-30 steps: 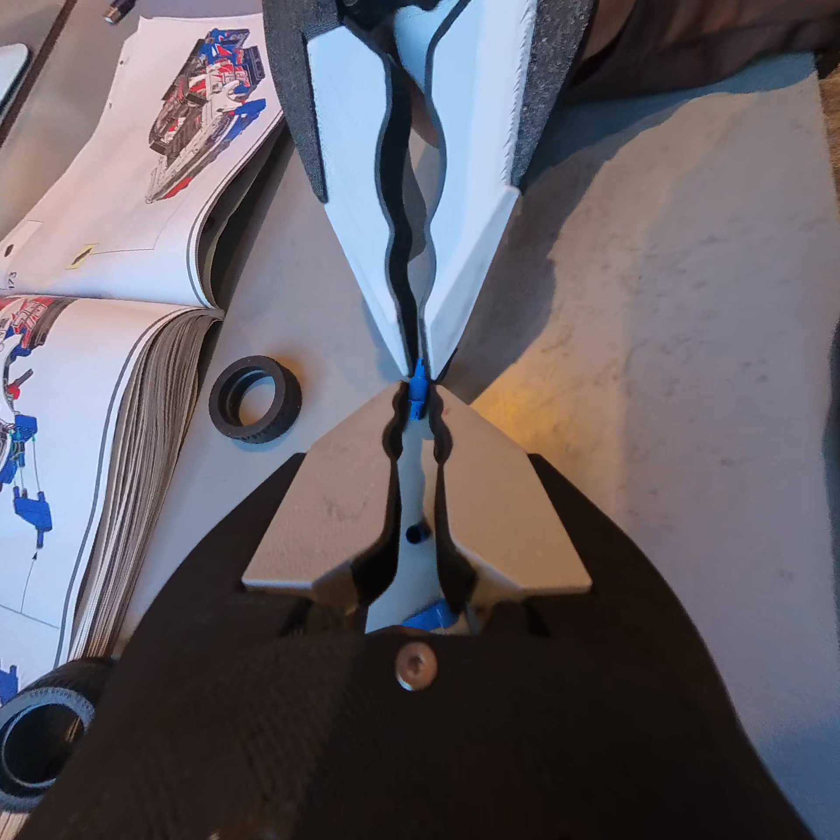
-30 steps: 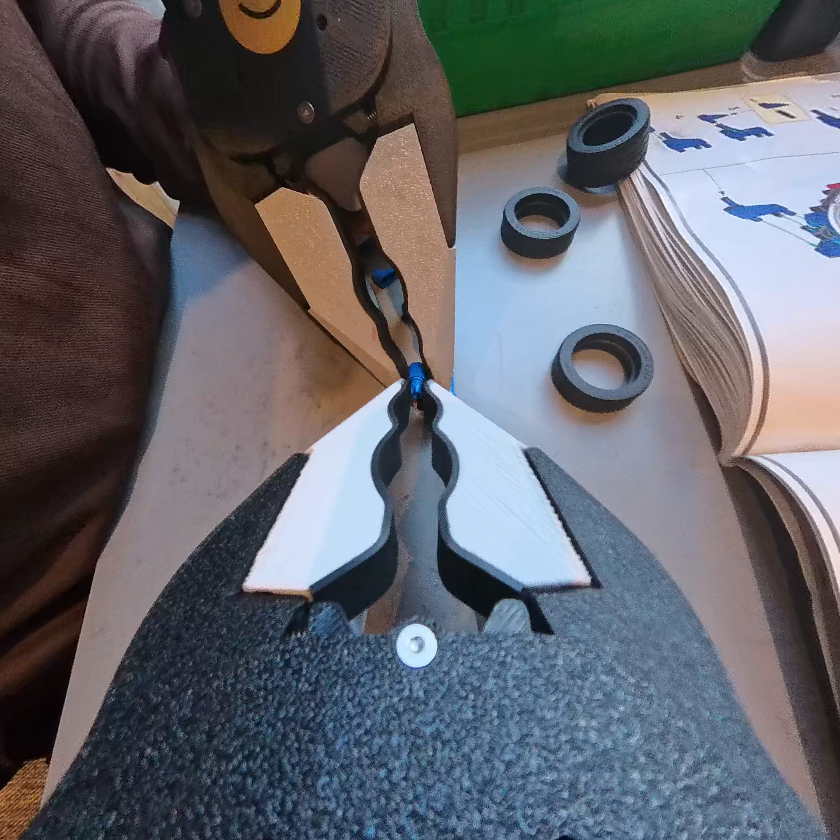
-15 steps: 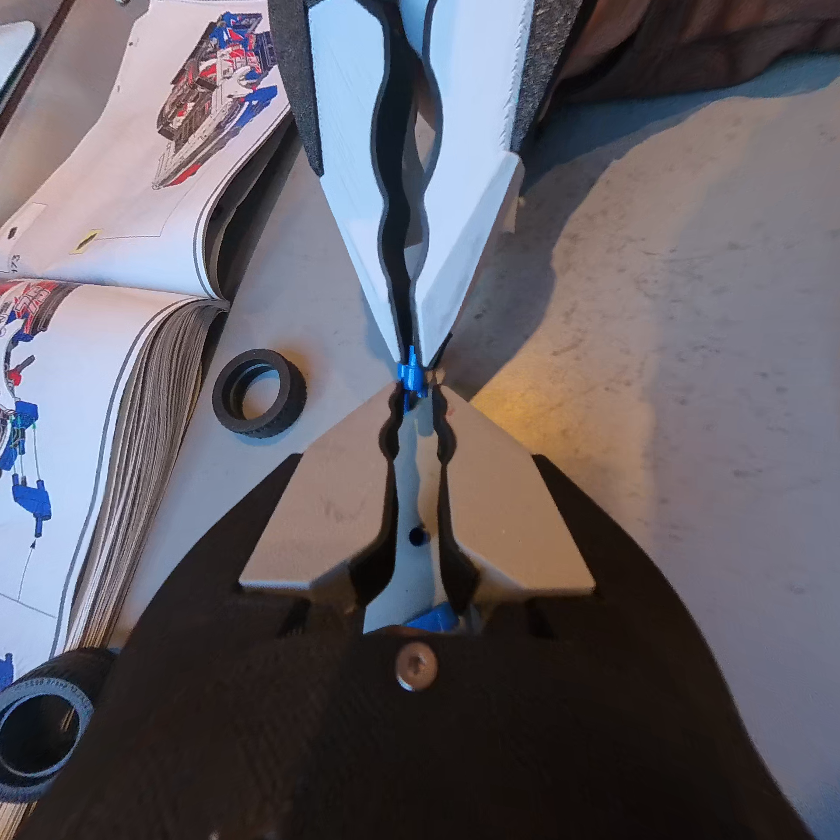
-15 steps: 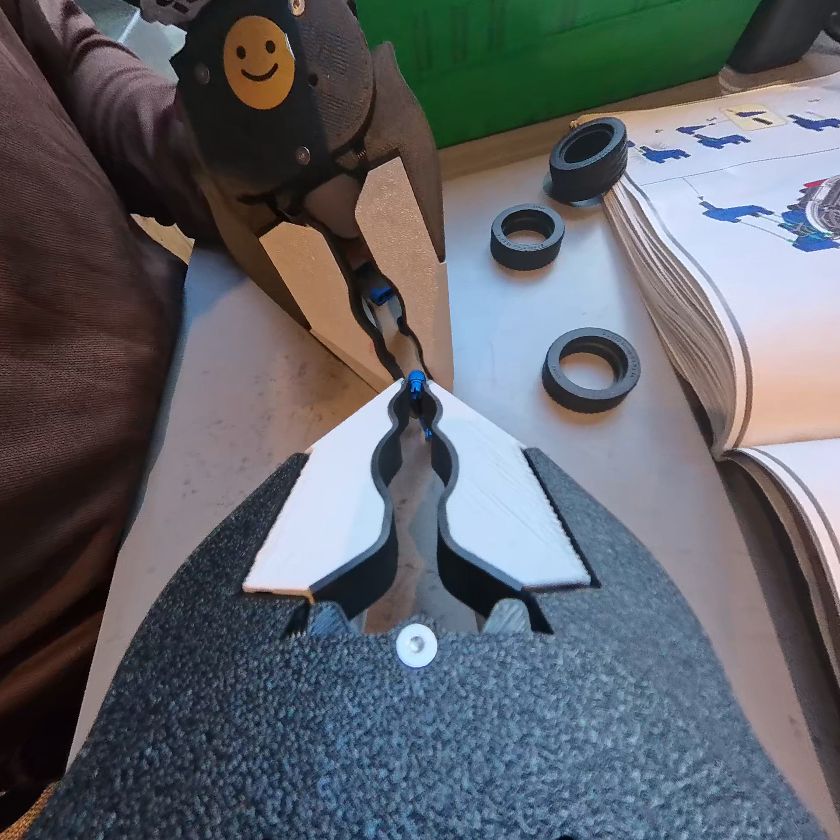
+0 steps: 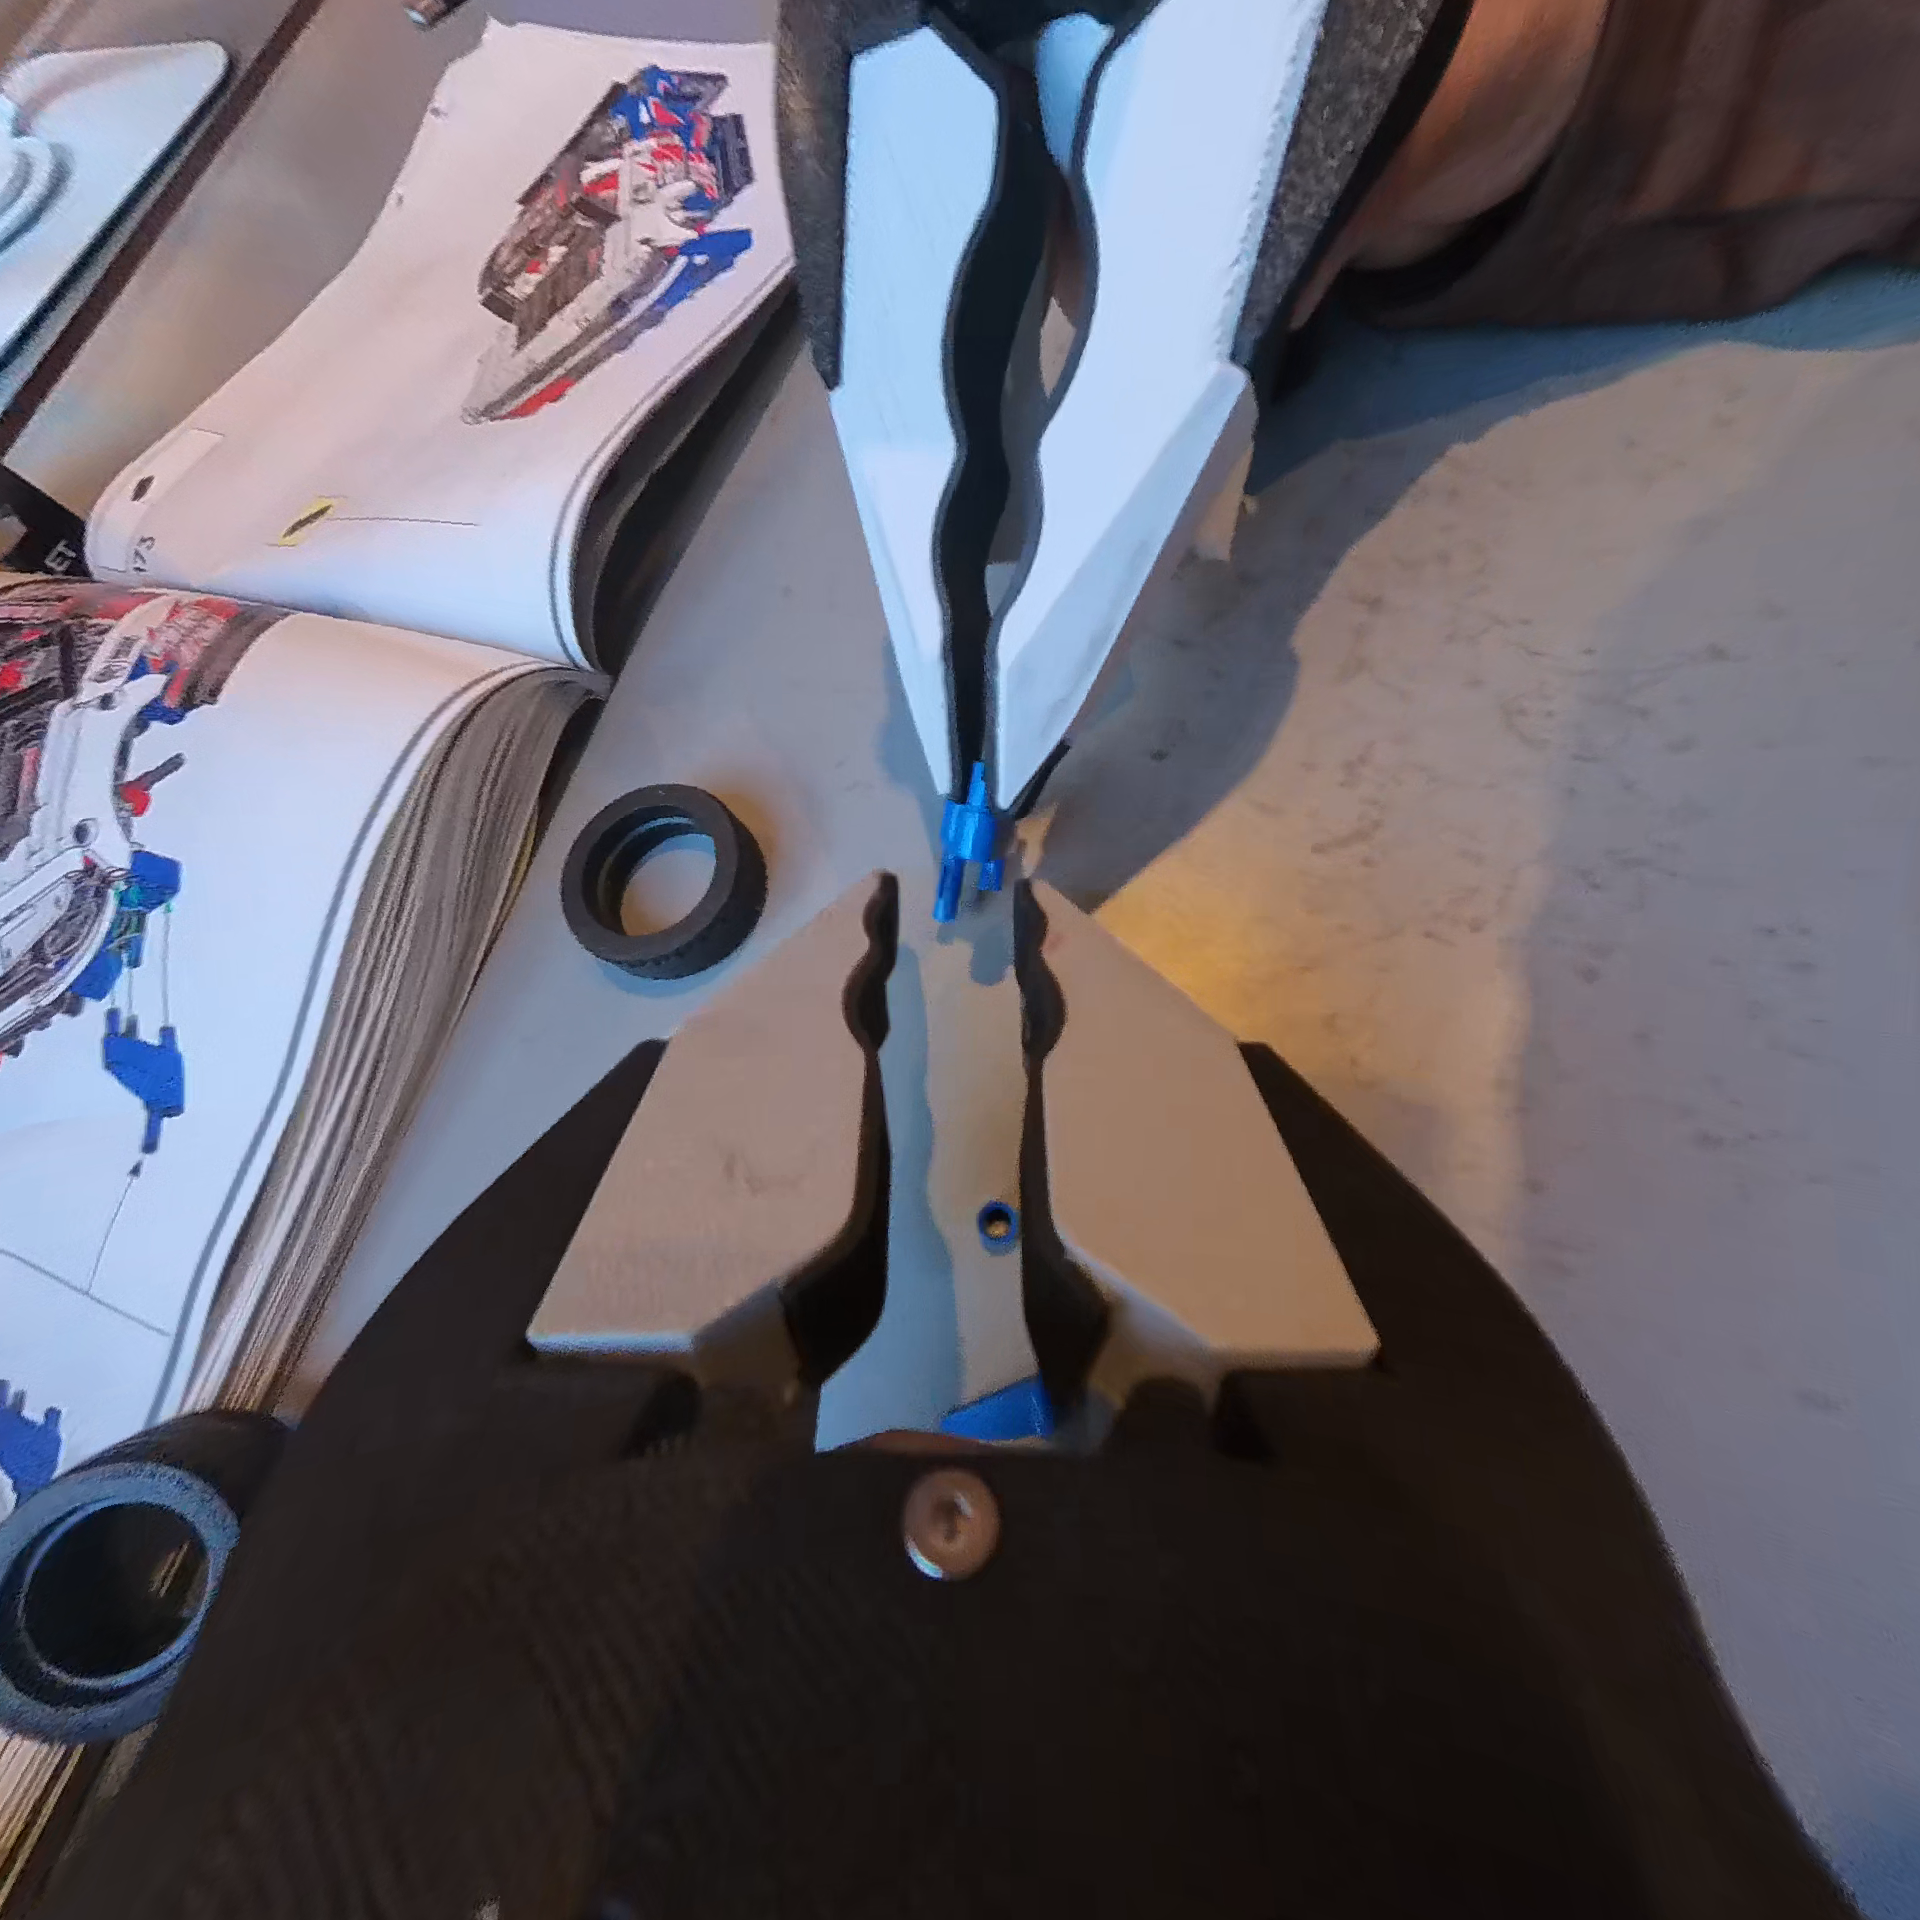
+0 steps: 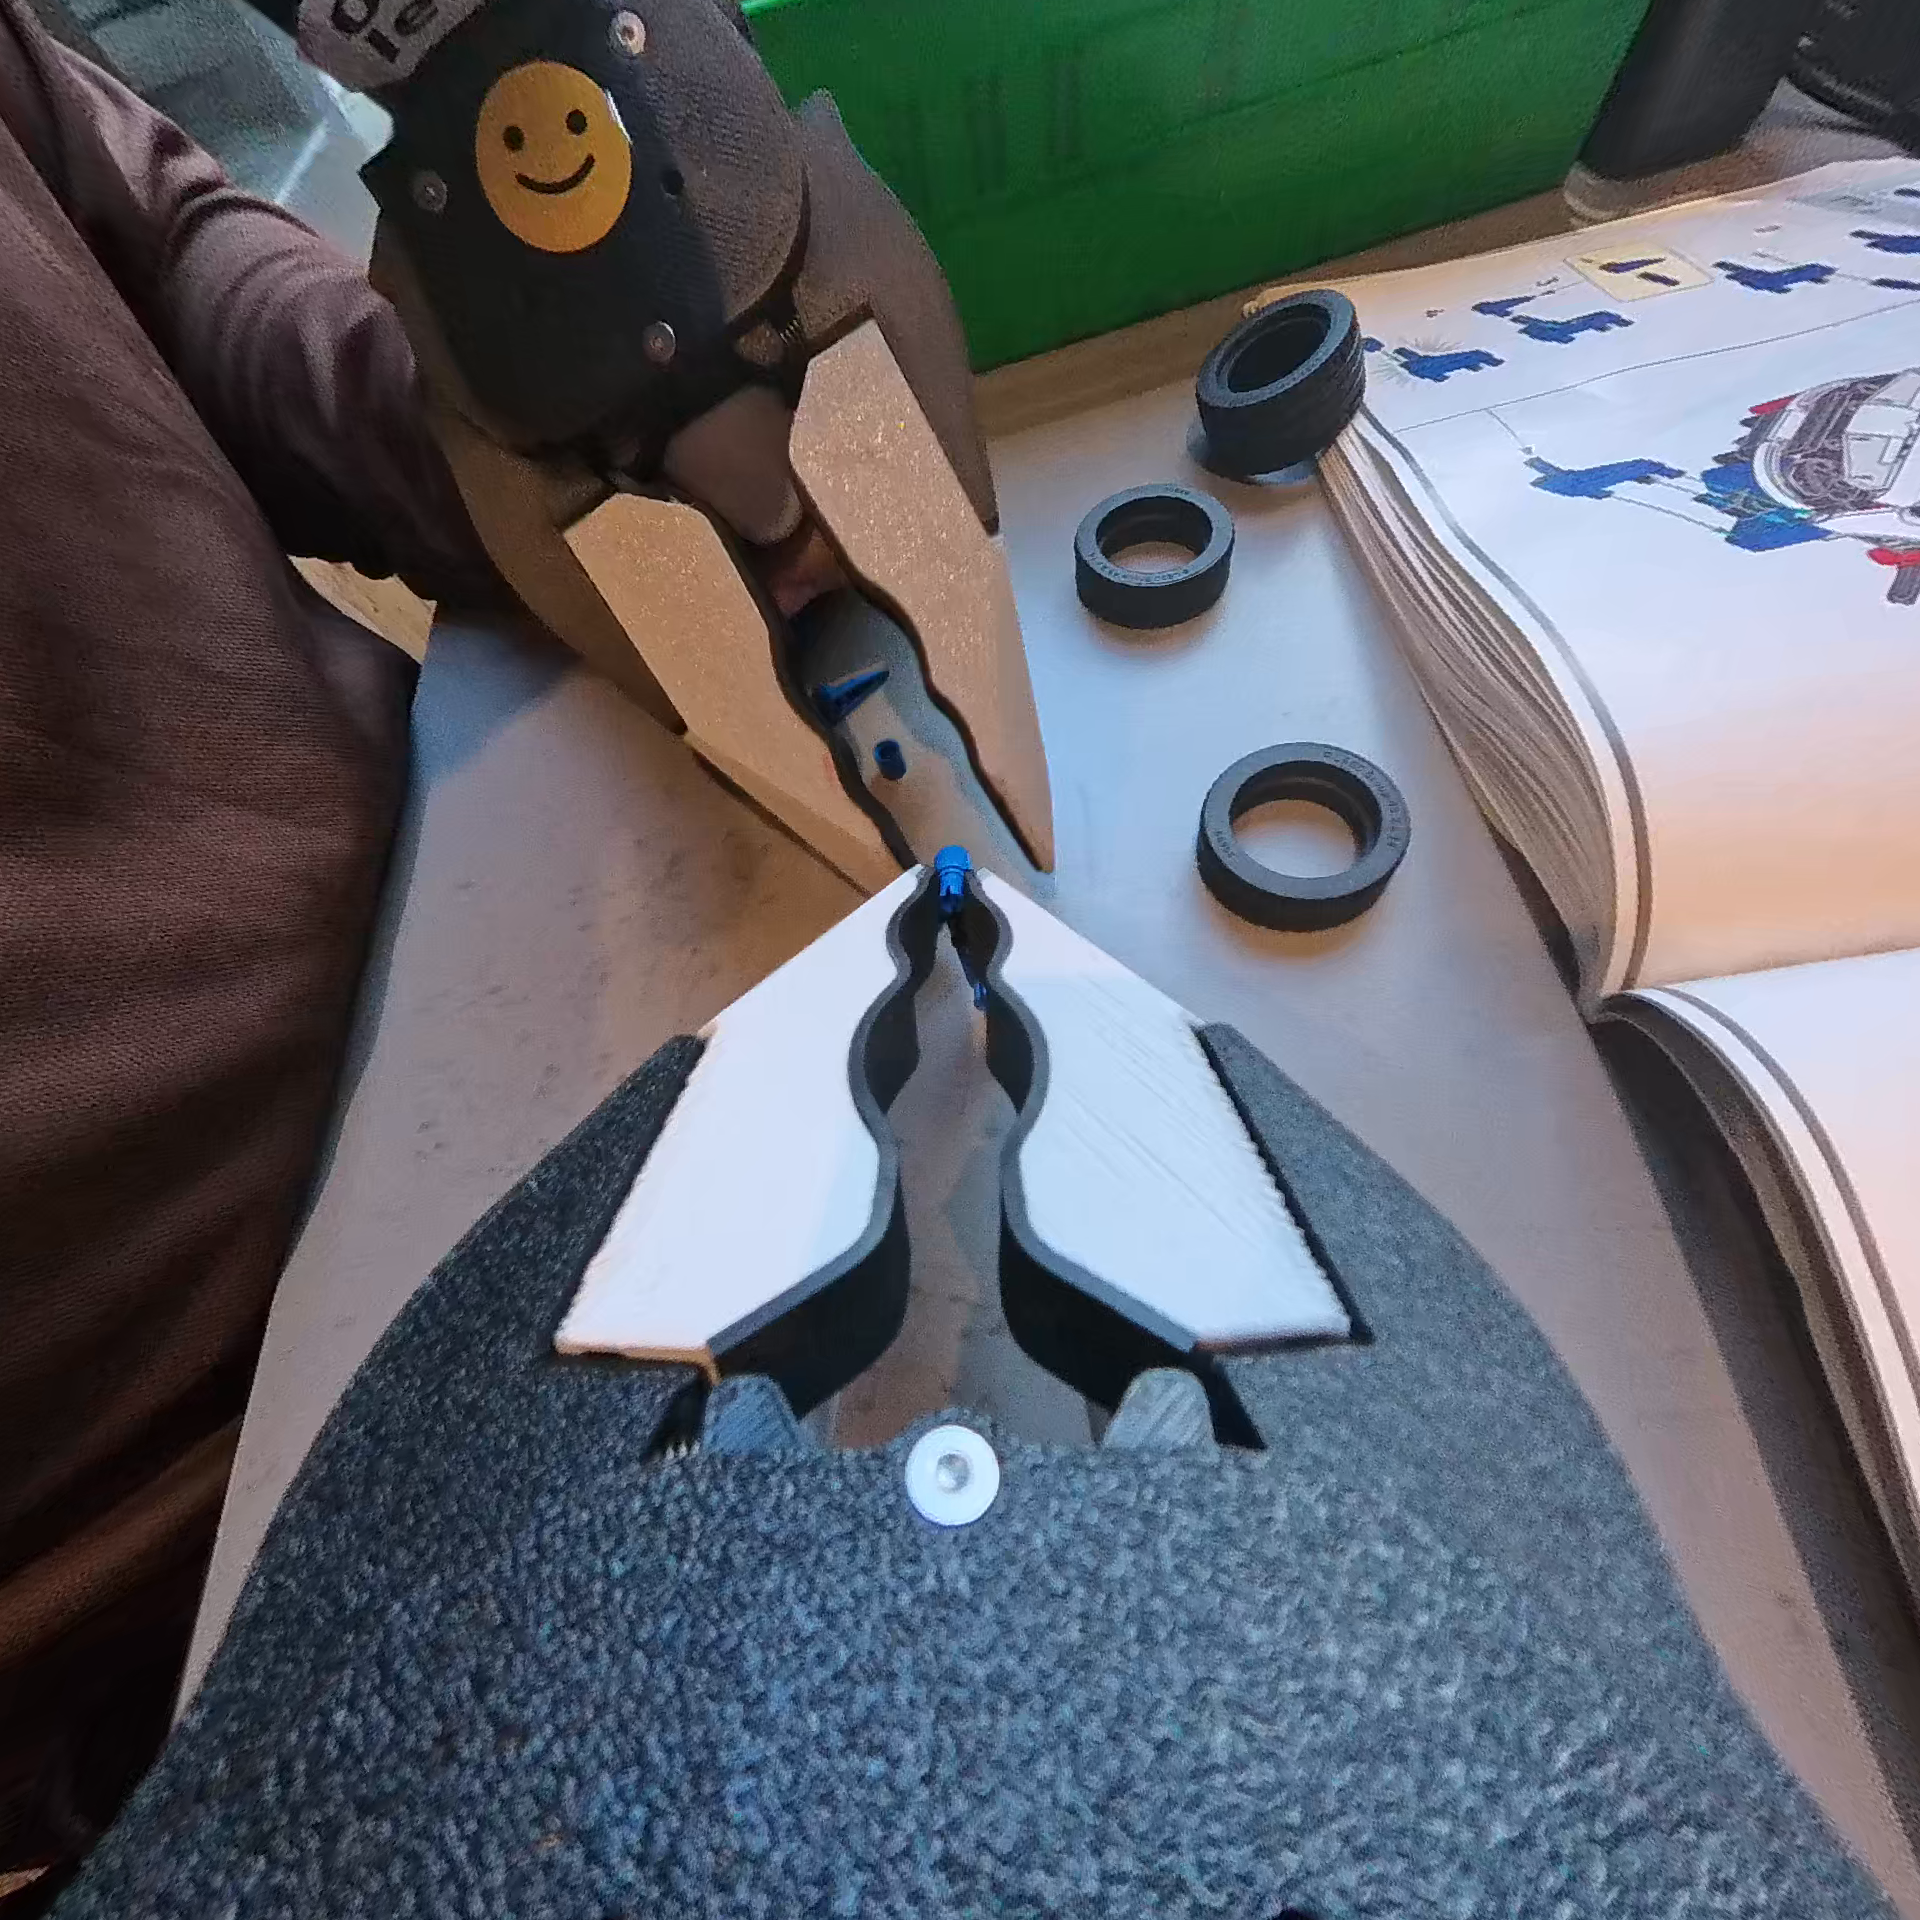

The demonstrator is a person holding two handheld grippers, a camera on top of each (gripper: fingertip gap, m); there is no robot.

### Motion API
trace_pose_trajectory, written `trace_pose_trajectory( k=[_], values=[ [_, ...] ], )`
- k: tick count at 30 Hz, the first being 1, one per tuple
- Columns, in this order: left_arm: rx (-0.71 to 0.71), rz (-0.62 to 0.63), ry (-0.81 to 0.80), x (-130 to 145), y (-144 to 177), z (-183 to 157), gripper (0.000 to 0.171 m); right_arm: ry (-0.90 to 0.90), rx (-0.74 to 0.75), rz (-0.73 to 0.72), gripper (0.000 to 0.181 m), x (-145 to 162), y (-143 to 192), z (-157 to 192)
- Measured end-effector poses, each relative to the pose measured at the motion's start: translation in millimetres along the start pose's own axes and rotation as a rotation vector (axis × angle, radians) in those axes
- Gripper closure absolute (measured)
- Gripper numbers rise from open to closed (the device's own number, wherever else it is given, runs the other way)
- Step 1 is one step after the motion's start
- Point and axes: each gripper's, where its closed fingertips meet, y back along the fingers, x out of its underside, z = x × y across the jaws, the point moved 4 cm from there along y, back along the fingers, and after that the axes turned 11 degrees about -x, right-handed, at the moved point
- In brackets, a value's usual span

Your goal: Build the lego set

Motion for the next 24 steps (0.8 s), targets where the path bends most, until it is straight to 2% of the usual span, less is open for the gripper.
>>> trace_pose_trajectory(
  k=[7,24],
  values=[
    [-0.03,-0.061,0.07,-9.2,8.3,10.3,0.148,-0.029,-0.015,-0.035,0.177,-2.3,3.6,-2.4],
    [-0.079,-0.135,0.097,-19.9,17.6,16.6,0.146,-0.092,-0.052,-0.041,0.177,-1.7,3.3,-6.9]
  ],
)
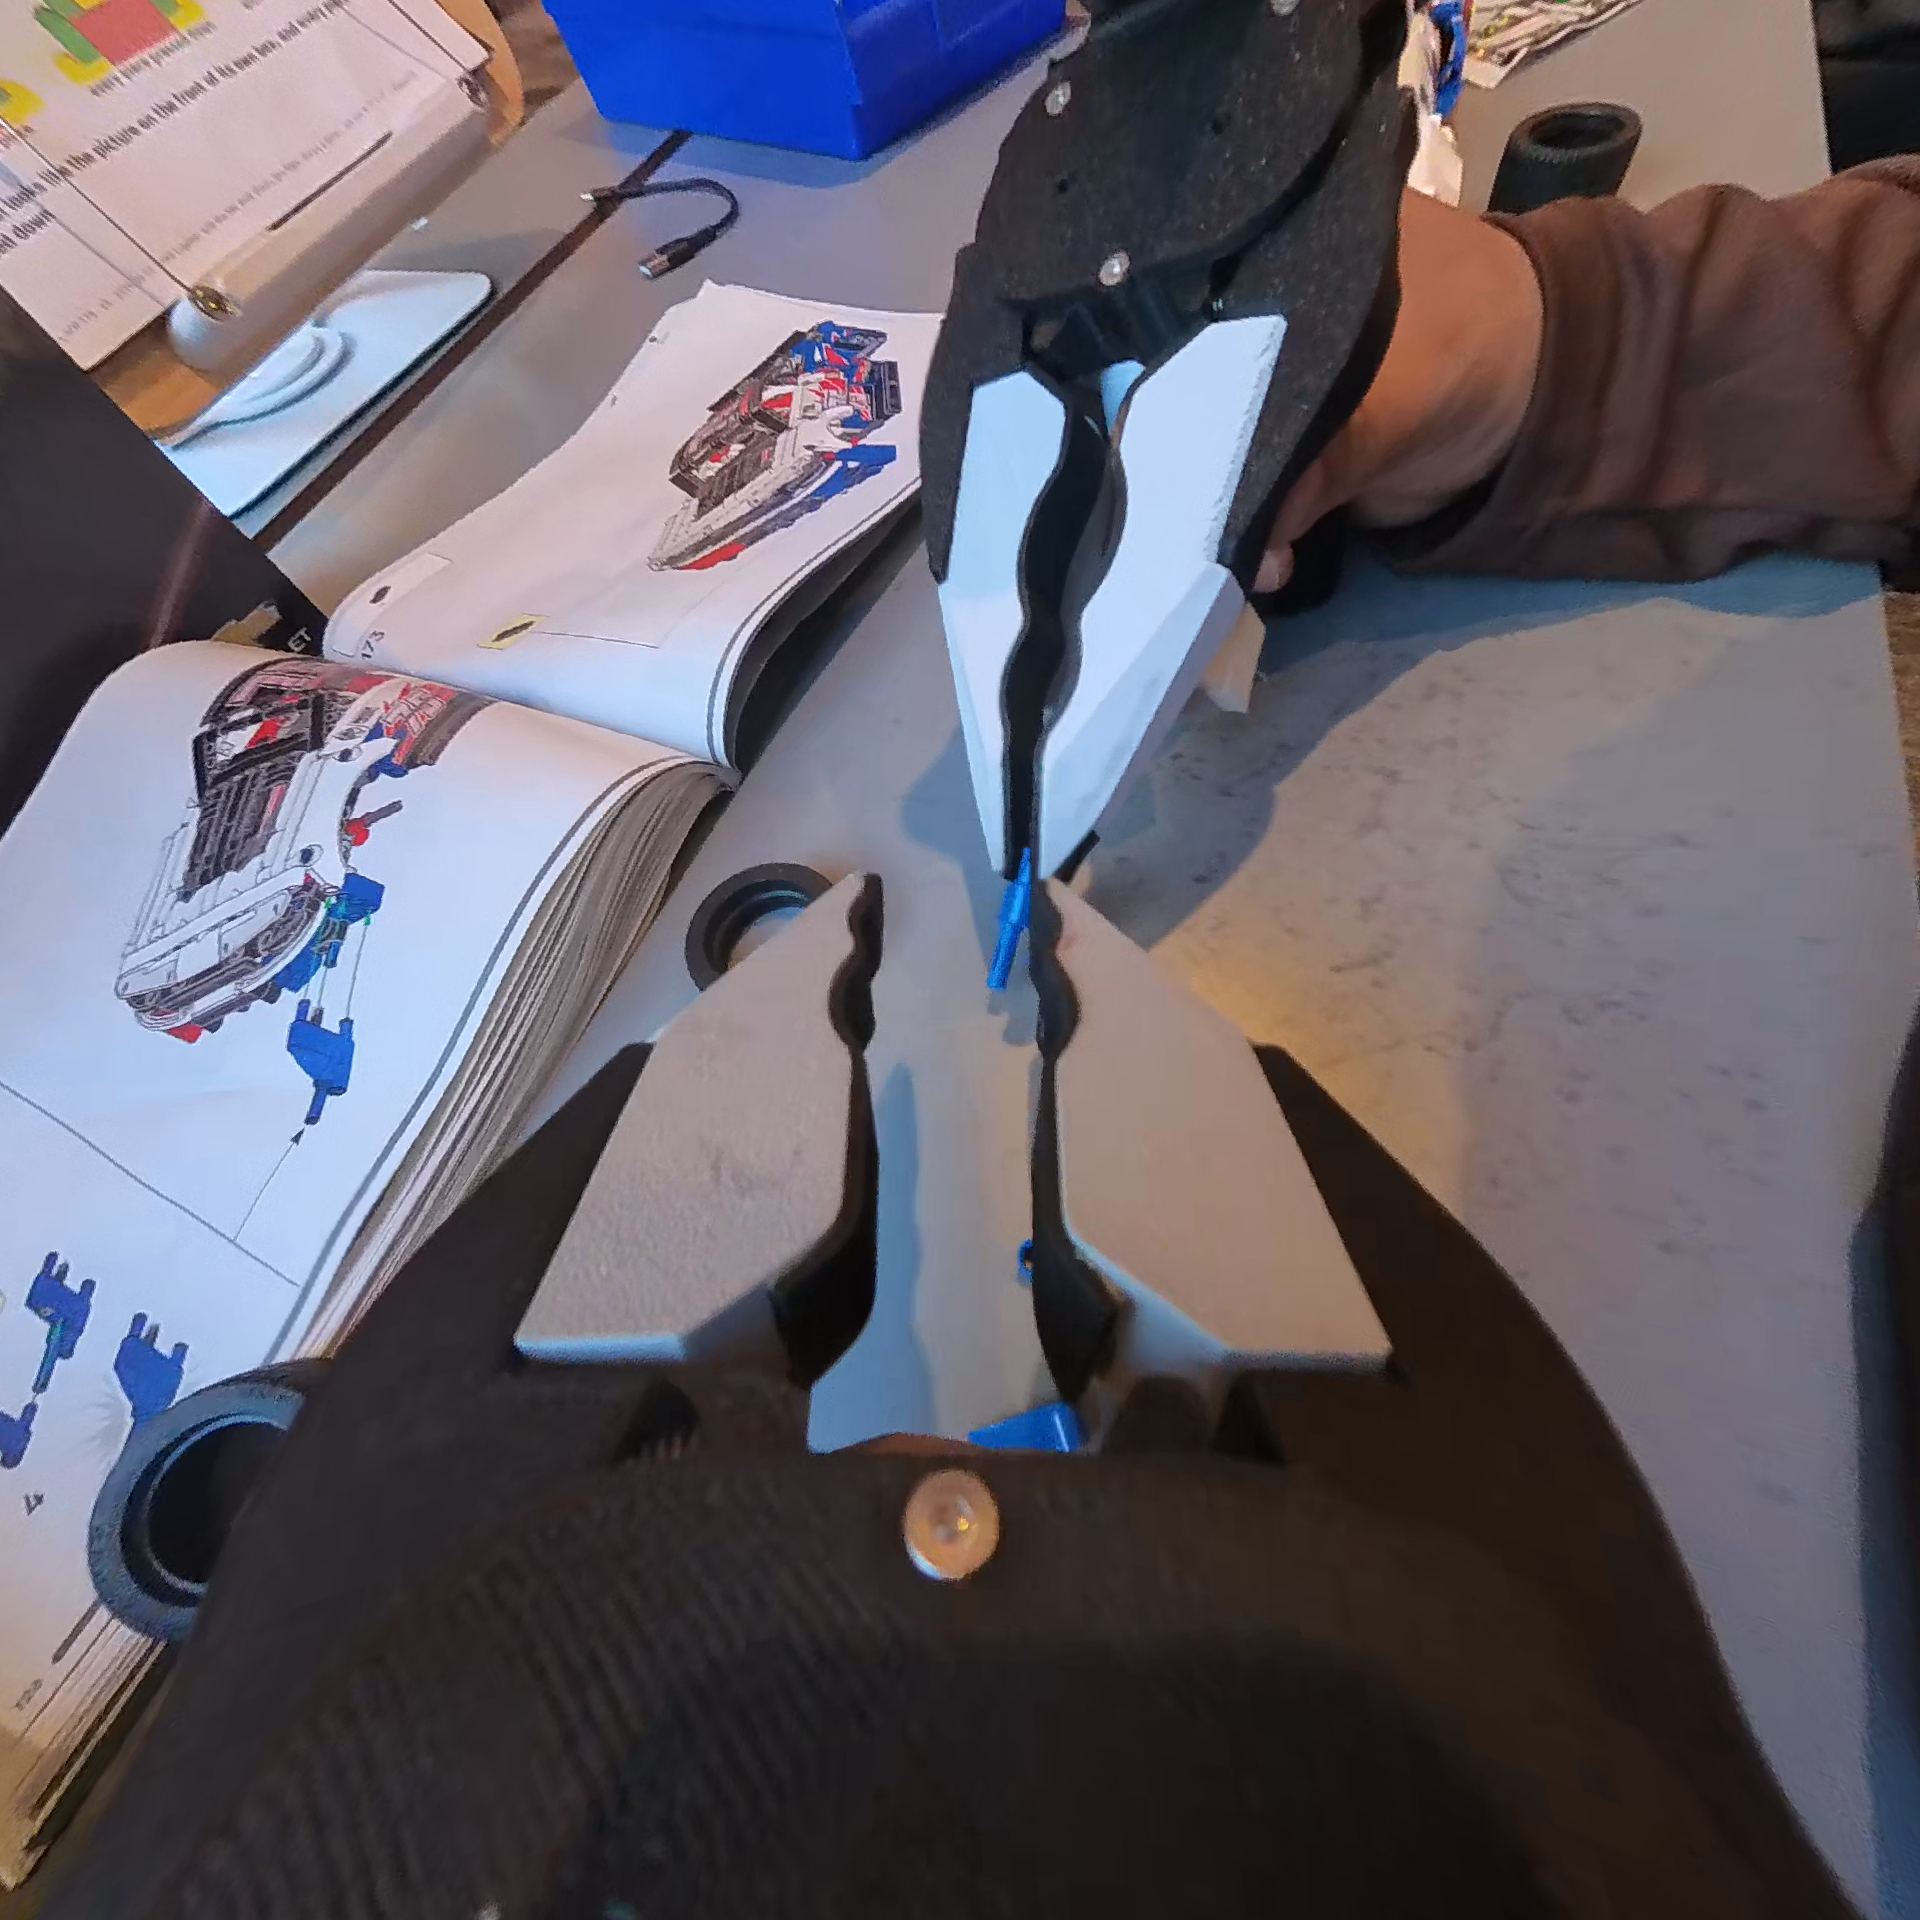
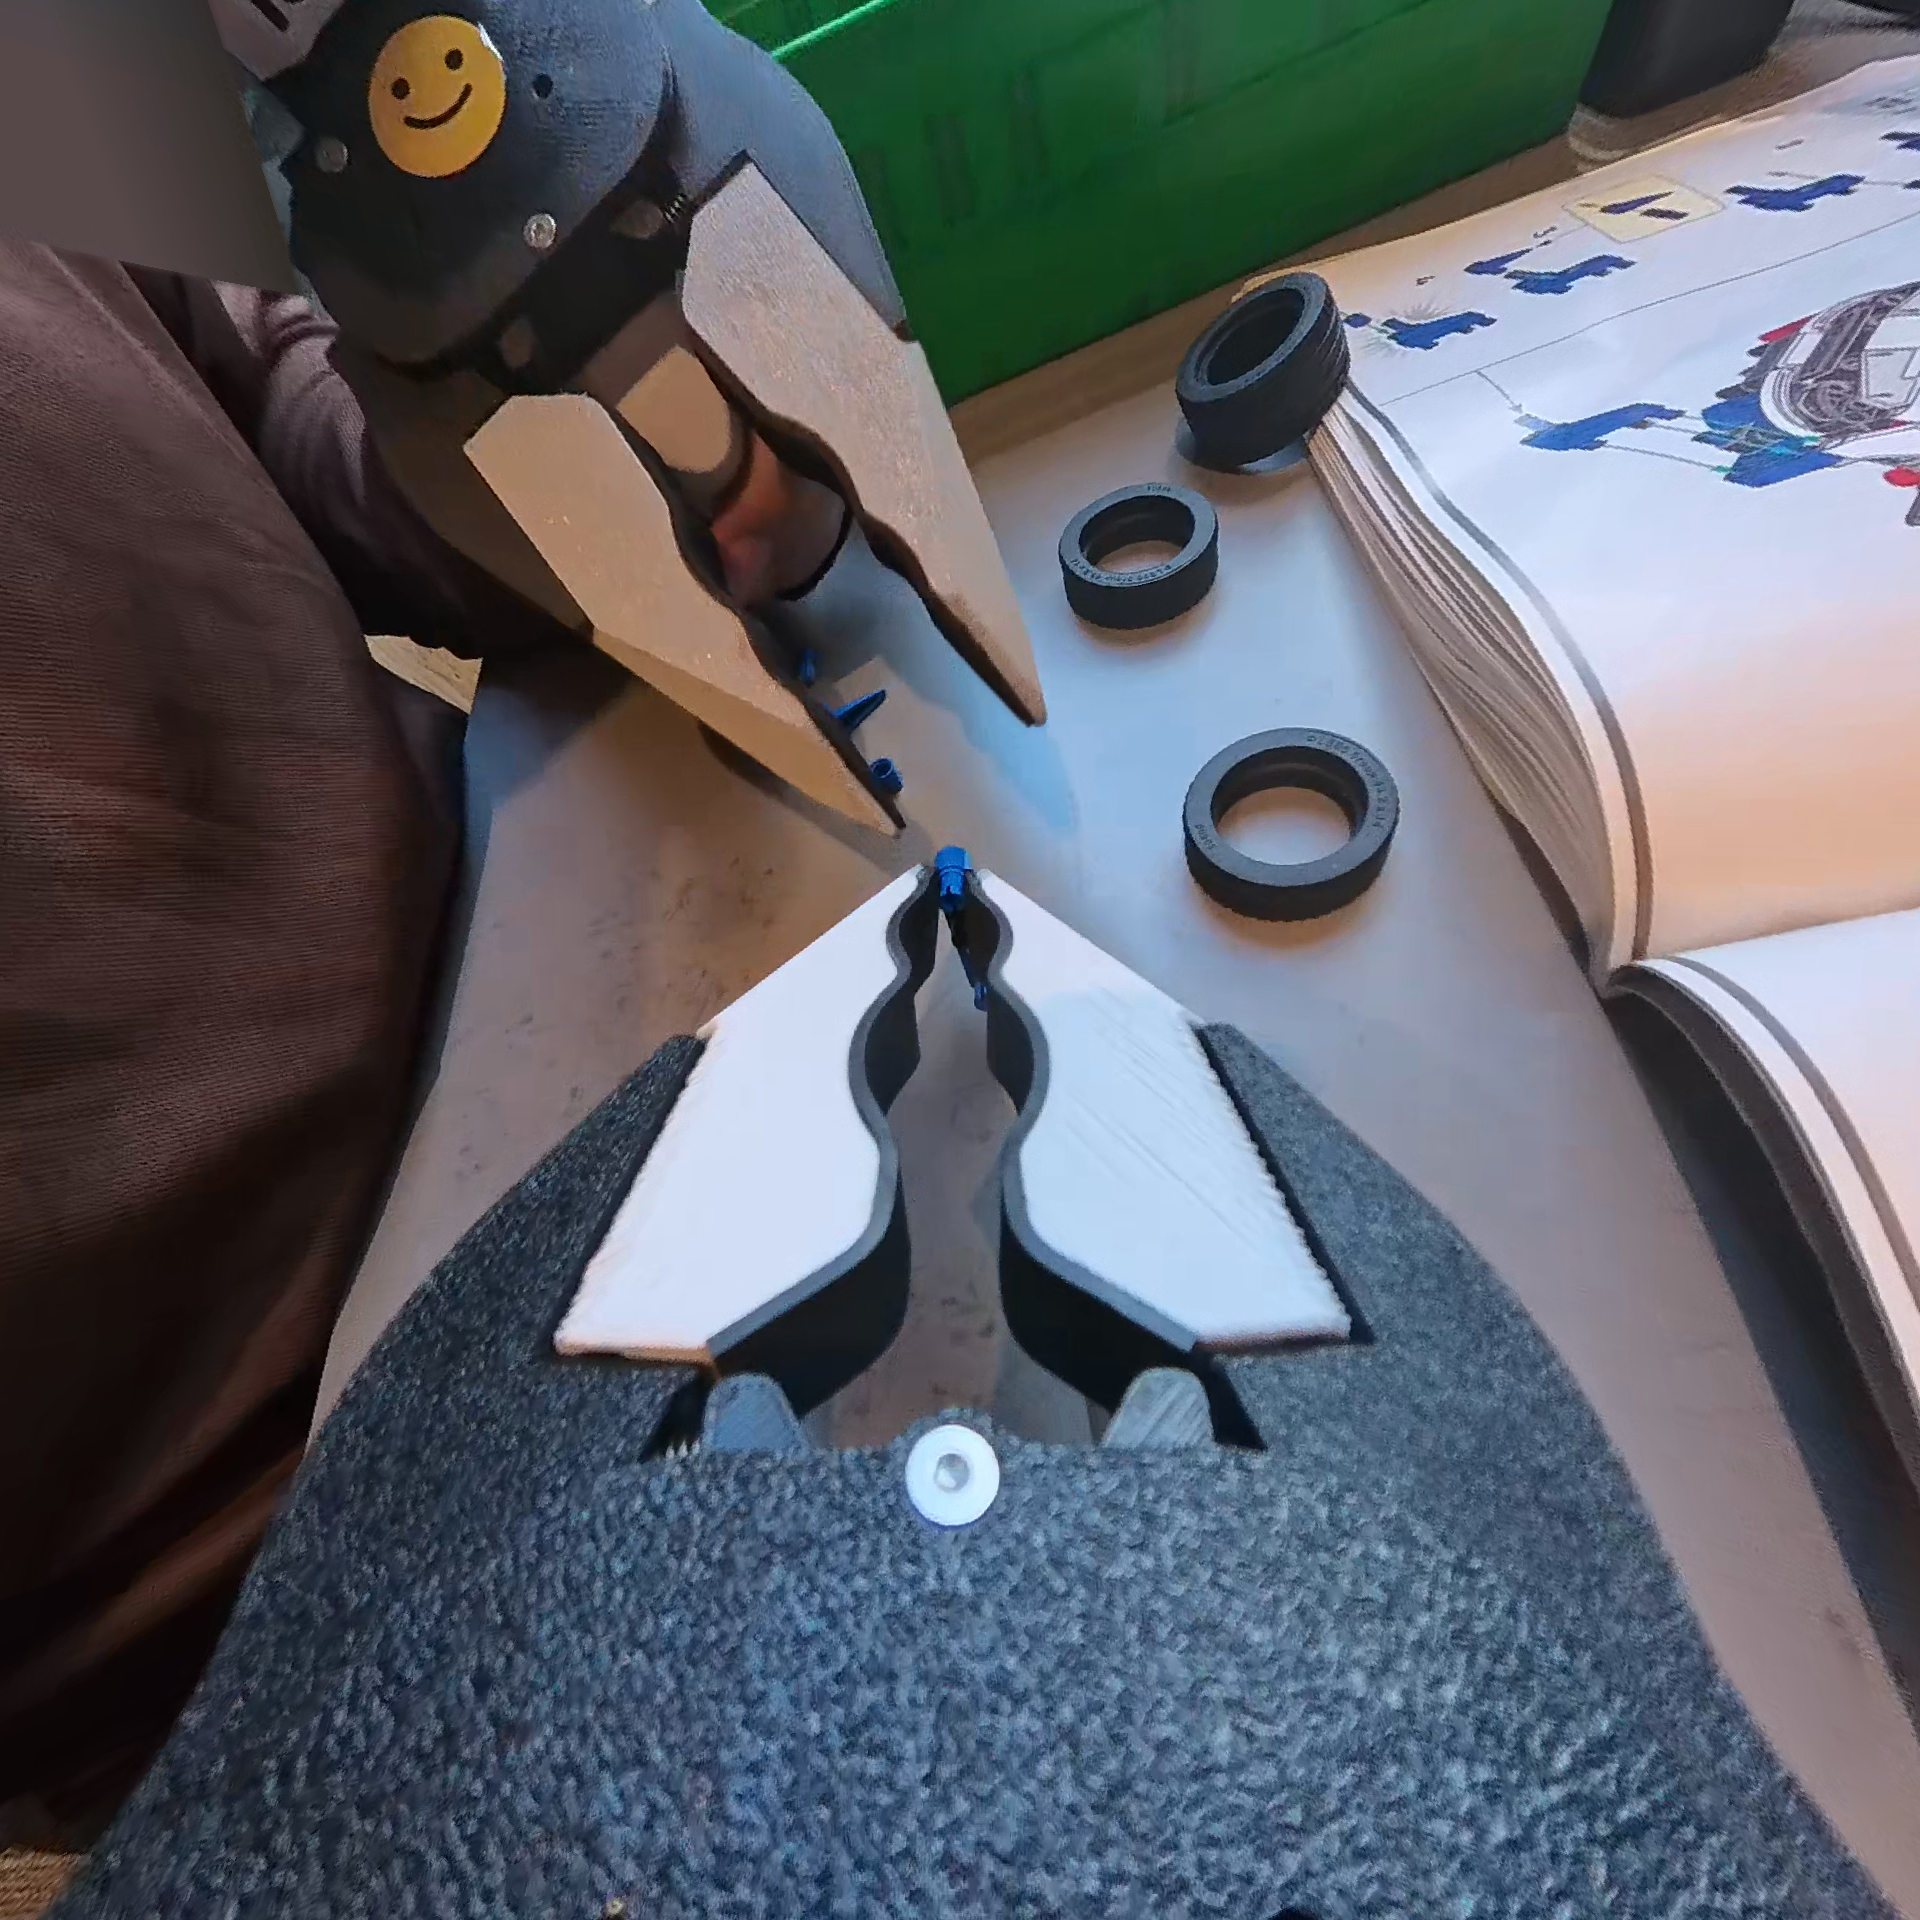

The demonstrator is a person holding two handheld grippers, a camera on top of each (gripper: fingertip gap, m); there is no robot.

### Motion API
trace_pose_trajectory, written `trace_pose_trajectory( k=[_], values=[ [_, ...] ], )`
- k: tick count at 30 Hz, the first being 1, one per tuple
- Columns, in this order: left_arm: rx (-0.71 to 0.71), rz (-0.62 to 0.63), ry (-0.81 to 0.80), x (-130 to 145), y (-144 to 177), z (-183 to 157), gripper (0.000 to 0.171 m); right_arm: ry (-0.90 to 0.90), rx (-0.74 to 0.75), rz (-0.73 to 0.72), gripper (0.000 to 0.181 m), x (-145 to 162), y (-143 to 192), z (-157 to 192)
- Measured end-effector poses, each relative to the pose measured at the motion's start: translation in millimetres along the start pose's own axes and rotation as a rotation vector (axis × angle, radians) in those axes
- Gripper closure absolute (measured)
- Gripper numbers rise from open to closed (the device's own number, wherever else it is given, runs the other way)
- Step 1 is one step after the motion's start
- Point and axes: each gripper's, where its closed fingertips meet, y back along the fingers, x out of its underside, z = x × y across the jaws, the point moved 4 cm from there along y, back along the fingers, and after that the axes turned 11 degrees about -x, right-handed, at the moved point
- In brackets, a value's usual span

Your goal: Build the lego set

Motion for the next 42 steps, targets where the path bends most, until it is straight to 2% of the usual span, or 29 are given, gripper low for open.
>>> trace_pose_trajectory(
  k=[8,13,16,19,23,30,34,42],
  values=[
    [-0.094,-0.067,0.035,-5.8,8.6,14.9,0.147,0.07,-0.031,0.05,0.177,5.7,-1.0,10.9],
    [-0.099,0.009,0.11,8.2,31.3,17.5,0.142,0.134,0.019,0.116,0.176,13.2,-3.8,15.8],
    [-0.107,0.08,0.135,20.3,49.6,15.8,0.143,0.13,0.013,0.102,0.177,12.2,-2.7,15.9],
    [-0.079,0.222,0.161,42.5,58.6,8.9,0.141,0.112,-0.014,0.069,0.176,9.5,0.6,16.4],
    [-0.078,0.271,0.179,57.2,68.4,1.3,0.142,0.099,-0.009,0.069,0.175,10.7,2.2,15.5],
    [-0.101,0.338,0.15,74.2,70.6,-1.1,0.141,0.075,0.006,0.034,0.173,10.6,11.0,12.7],
    [-0.083,0.33,0.14,71.9,71.0,-2.9,0.142,0.071,0.011,0.005,0.173,9.6,15.7,13.3],
    [-0.069,0.352,0.103,73.0,51.9,-4.2,0.142,0.077,0.023,0.004,0.173,9.5,15.7,13.0]
  ],
)
